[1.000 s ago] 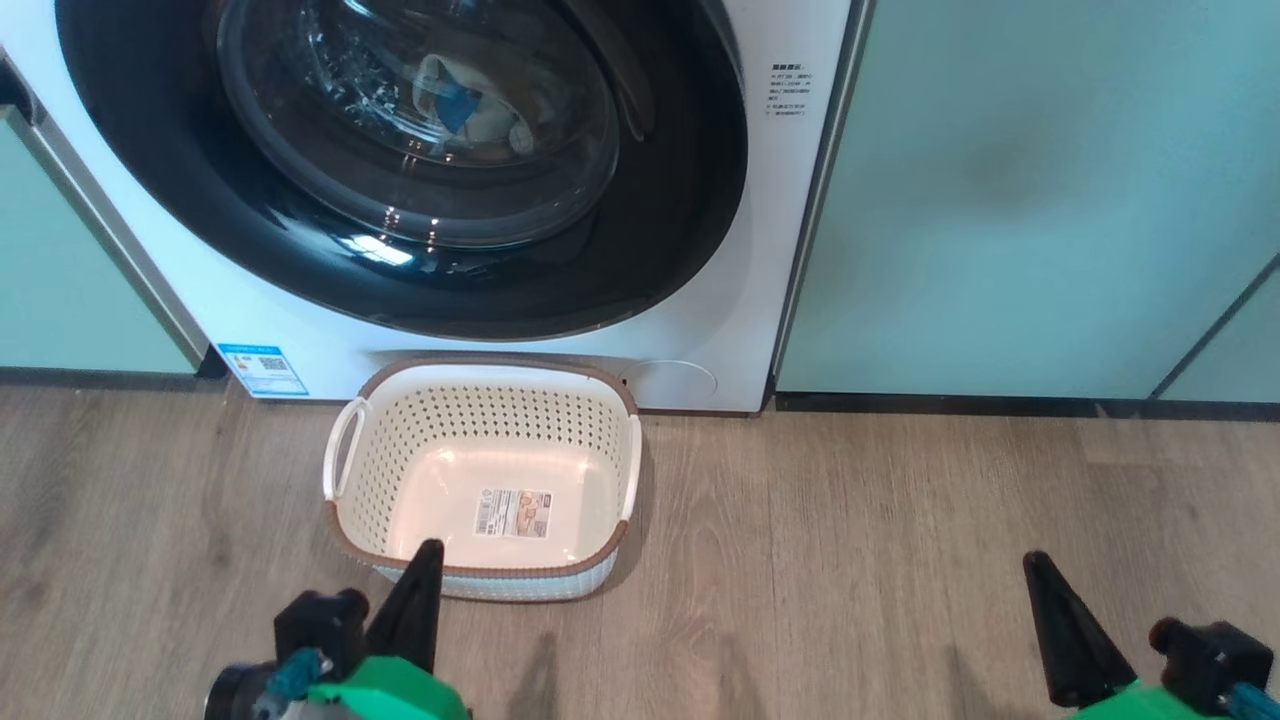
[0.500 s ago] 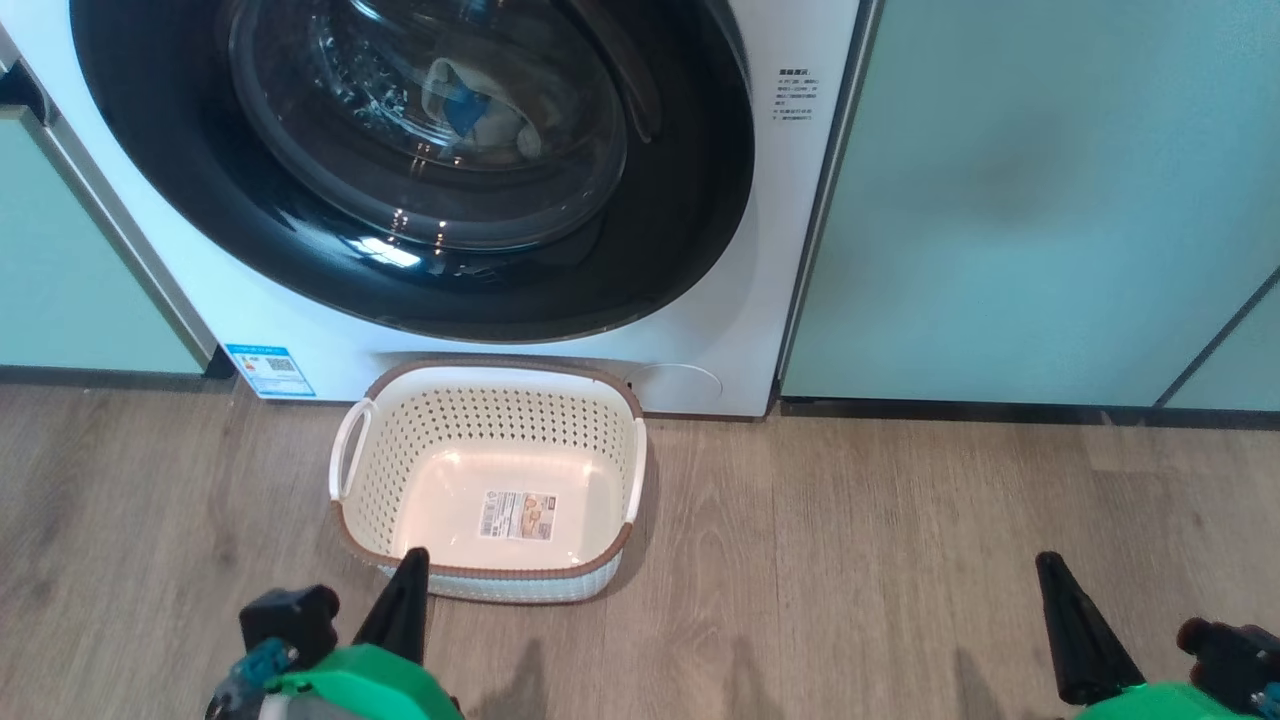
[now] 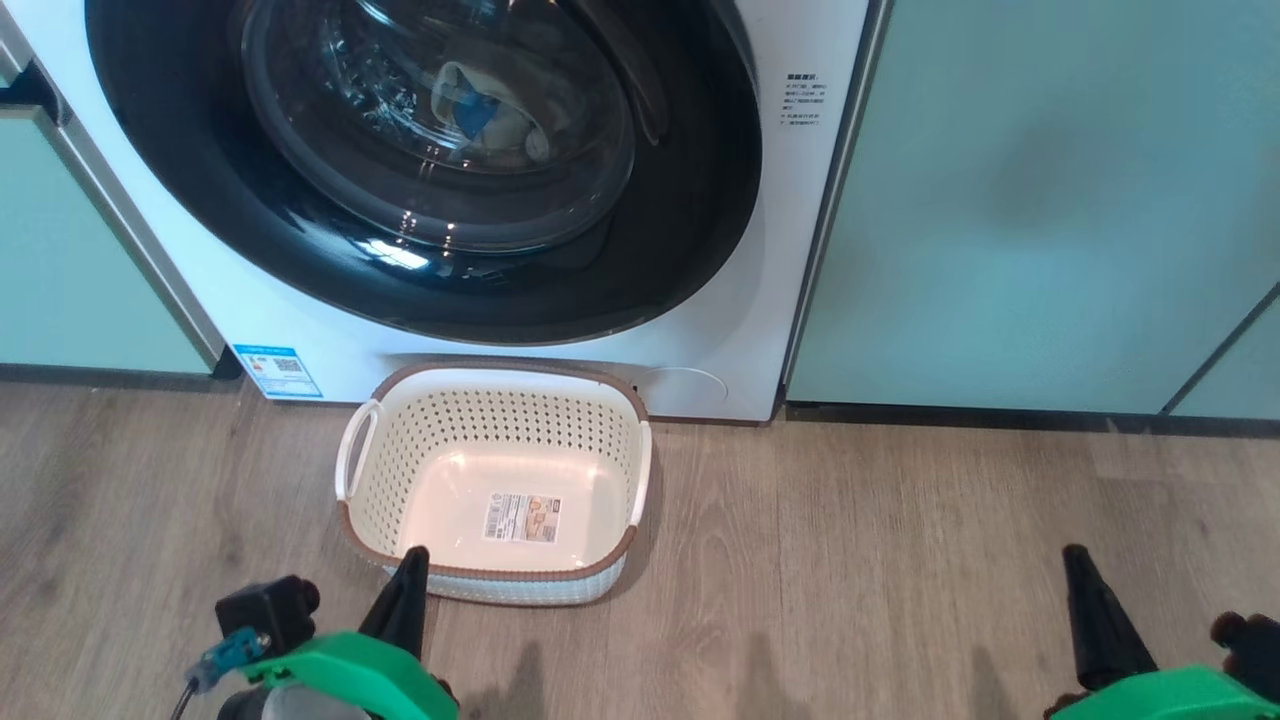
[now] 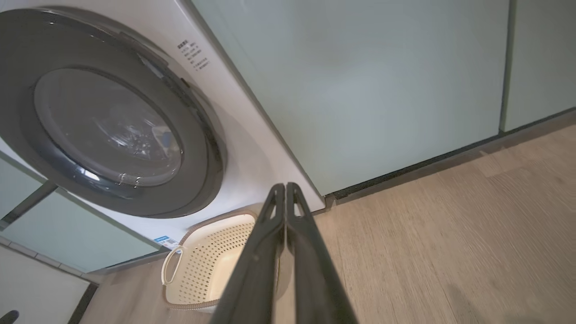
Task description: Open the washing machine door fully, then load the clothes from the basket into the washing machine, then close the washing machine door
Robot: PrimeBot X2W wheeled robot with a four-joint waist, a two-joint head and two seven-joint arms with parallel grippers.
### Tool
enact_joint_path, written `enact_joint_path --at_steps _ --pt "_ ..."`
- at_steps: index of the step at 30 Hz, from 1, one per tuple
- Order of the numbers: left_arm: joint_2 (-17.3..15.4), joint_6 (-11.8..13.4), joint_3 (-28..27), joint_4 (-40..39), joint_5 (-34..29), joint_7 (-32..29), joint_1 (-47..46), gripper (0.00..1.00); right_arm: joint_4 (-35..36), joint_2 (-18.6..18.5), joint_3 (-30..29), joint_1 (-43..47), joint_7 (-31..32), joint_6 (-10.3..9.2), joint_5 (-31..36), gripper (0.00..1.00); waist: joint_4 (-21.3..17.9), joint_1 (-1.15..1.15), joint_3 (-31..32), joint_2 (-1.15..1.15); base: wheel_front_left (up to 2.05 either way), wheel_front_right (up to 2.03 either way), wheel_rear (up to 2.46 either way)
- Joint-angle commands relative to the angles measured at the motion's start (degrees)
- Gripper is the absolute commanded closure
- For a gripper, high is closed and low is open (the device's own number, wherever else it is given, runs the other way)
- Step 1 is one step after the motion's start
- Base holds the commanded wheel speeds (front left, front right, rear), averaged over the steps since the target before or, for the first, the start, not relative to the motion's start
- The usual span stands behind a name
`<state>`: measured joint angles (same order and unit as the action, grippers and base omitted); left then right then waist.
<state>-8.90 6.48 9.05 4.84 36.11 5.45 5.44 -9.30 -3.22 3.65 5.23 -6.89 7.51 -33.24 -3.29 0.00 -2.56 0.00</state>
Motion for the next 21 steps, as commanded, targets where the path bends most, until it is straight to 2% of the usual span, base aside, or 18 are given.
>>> enact_joint_path --at_steps 1,21 --pt "-0.25 -0.68 -1.74 -1.18 1.89 -0.36 -3.03 1.00 1.41 -1.06 -0.41 -2.88 0.31 -0.01 -2.11 1.00 0.07 0.00 0.05 0.00 0.00 0.00 0.00" --pt "0.59 -3.45 -3.98 0.85 13.75 -2.25 -4.74 1.00 0.19 -1.37 -1.61 -4.59 2.36 -0.01 -14.68 1.00 0.74 0.00 0.53 0.00 0.00 0.00 0.00"
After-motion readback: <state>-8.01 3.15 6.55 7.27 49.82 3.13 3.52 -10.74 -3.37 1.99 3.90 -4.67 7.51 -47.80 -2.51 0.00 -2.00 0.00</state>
